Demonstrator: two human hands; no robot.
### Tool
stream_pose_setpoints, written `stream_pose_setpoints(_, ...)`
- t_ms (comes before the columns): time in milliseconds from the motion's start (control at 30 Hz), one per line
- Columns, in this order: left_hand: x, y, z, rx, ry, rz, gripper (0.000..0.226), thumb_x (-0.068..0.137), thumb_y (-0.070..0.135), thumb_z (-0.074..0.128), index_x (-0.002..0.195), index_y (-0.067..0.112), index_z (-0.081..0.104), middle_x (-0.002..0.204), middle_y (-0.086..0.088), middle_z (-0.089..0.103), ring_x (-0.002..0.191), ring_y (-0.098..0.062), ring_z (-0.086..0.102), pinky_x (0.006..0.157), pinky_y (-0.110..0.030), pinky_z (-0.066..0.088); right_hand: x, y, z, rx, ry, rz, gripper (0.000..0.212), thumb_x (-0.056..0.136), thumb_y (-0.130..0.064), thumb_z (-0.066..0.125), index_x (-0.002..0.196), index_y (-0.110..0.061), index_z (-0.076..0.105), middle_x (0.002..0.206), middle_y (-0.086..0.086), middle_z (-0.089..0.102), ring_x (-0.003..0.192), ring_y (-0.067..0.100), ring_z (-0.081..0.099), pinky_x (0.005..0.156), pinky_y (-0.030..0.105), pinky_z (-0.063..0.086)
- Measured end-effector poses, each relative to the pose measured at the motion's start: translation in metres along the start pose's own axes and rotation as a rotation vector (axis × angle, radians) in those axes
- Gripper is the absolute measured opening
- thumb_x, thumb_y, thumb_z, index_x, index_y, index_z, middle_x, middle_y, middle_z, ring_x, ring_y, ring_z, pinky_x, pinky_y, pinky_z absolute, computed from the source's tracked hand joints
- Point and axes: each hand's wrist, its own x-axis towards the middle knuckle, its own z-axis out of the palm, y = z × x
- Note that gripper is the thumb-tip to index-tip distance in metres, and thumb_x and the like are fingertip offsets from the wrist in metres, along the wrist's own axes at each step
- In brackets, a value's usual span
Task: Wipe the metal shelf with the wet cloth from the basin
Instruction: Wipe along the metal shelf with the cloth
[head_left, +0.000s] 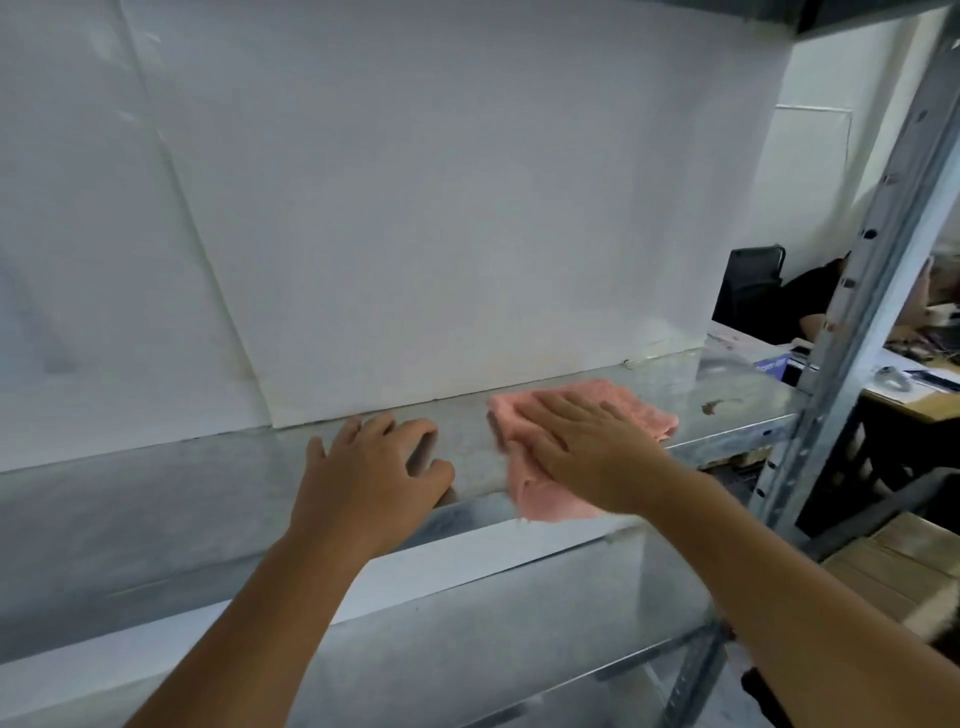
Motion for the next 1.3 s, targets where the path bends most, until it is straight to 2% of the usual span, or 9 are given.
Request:
stream_pose_setpoints(133, 0.008, 0.018, 0.004, -0.033, -0.009, 0.022, 0.048, 0.084, 0.060, 0.036, 0.126, 0.046, 0.054, 0.127, 0.017, 0.056, 0.129, -0.015, 0.044, 0.109, -0.051, 0.033, -0.003, 0.098, 0.006, -0.009, -0.012, 0.180, 0.095, 0.080, -0.071, -0.034, 0.165, -0.034, -0.013, 0.180, 0.006, 0.005, 0.166, 0.032, 0.007, 0.130, 0.061, 0.016)
stream_pose_setpoints(267, 0.021, 0.049, 0.016, -0.035, -0.012, 0.040, 0.048, 0.083, 0.060, 0.035, 0.125, 0.046, 0.054, 0.124, 0.016, 0.056, 0.125, -0.016, 0.045, 0.107, -0.048, 0.035, -0.002, 0.109, 0.010, -0.091, -0.062, 0.143, 0.138, 0.049, -0.088, -0.047, 0.167, -0.031, -0.005, 0.180, 0.002, -0.001, 0.166, 0.033, 0.003, 0.129, 0.064, 0.016)
stream_pose_setpoints(433, 0.041, 0.097, 0.034, -0.045, -0.031, 0.071, 0.056, 0.081, 0.063, 0.034, 0.131, 0.047, 0.052, 0.127, 0.016, 0.055, 0.128, -0.016, 0.043, 0.110, -0.049, 0.033, -0.003, 0.091, 0.028, 0.243, 0.192, 0.057, 0.088, 0.094, -0.076, -0.014, 0.163, -0.045, 0.030, 0.172, -0.014, 0.033, 0.161, 0.015, 0.025, 0.130, 0.050, 0.020)
stream_pose_setpoints(600, 0.053, 0.129, 0.045, -0.045, -0.041, 0.072, 0.056, 0.080, 0.062, 0.035, 0.131, 0.047, 0.052, 0.129, 0.016, 0.055, 0.131, -0.016, 0.043, 0.111, -0.049, 0.032, 0.009, 0.131, 0.004, -0.024, -0.036, -0.028, 0.126, 0.065, -0.097, -0.024, 0.168, -0.031, 0.008, 0.180, 0.002, 0.005, 0.166, 0.032, 0.005, 0.130, 0.067, 0.014)
stream_pose_setpoints(733, 0.056, 0.133, 0.048, -0.034, -0.034, 0.066, 0.060, 0.081, 0.062, 0.032, 0.135, 0.048, 0.050, 0.138, 0.016, 0.053, 0.135, -0.014, 0.039, 0.113, -0.047, 0.030, -0.023, 0.140, 0.029, -0.049, 0.008, -0.089, 0.083, 0.105, -0.057, -0.016, 0.157, -0.017, 0.035, 0.173, 0.018, 0.029, 0.158, 0.049, 0.027, 0.118, 0.077, 0.033)
stream_pose_setpoints(833, 0.056, 0.133, 0.047, -0.031, -0.033, 0.069, 0.059, 0.083, 0.061, 0.033, 0.138, 0.047, 0.050, 0.144, 0.015, 0.050, 0.138, -0.013, 0.036, 0.115, -0.044, 0.028, -0.014, 0.149, 0.021, -0.168, -0.001, -0.129, 0.114, 0.089, -0.069, -0.033, 0.158, -0.014, 0.039, 0.171, 0.021, 0.031, 0.156, 0.050, 0.030, 0.114, 0.079, 0.035)
stream_pose_setpoints(933, 0.054, 0.133, 0.047, -0.030, -0.048, 0.063, 0.058, 0.085, 0.061, 0.034, 0.139, 0.048, 0.050, 0.149, 0.013, 0.048, 0.141, -0.013, 0.034, 0.117, -0.044, 0.026, 0.005, 0.148, 0.006, -0.119, -0.101, -0.076, 0.147, 0.051, -0.091, -0.044, 0.168, -0.025, 0.015, 0.180, 0.007, 0.001, 0.166, 0.037, 0.002, 0.129, 0.068, 0.014)
stream_pose_setpoints(1067, 0.052, 0.132, 0.047, -0.036, -0.047, 0.080, 0.057, 0.086, 0.061, 0.032, 0.138, 0.048, 0.049, 0.147, 0.015, 0.047, 0.141, -0.011, 0.032, 0.117, -0.044, 0.026, -0.023, 0.161, 0.022, -0.159, 0.014, -0.136, 0.101, 0.103, -0.061, -0.018, 0.147, -0.006, 0.056, 0.163, 0.025, 0.044, 0.148, 0.053, 0.044, 0.106, 0.078, 0.045)
stream_pose_setpoints(1300, 0.053, 0.129, 0.048, -0.029, -0.060, 0.068, 0.062, 0.084, 0.065, 0.027, 0.141, 0.050, 0.046, 0.155, 0.016, 0.042, 0.147, -0.011, 0.027, 0.120, -0.045, 0.023, -0.003, 0.191, 0.010, -0.202, -0.121, -0.073, 0.135, 0.061, -0.091, -0.039, 0.169, -0.021, 0.001, 0.178, 0.013, -0.005, 0.165, 0.040, -0.002, 0.131, 0.066, 0.007)
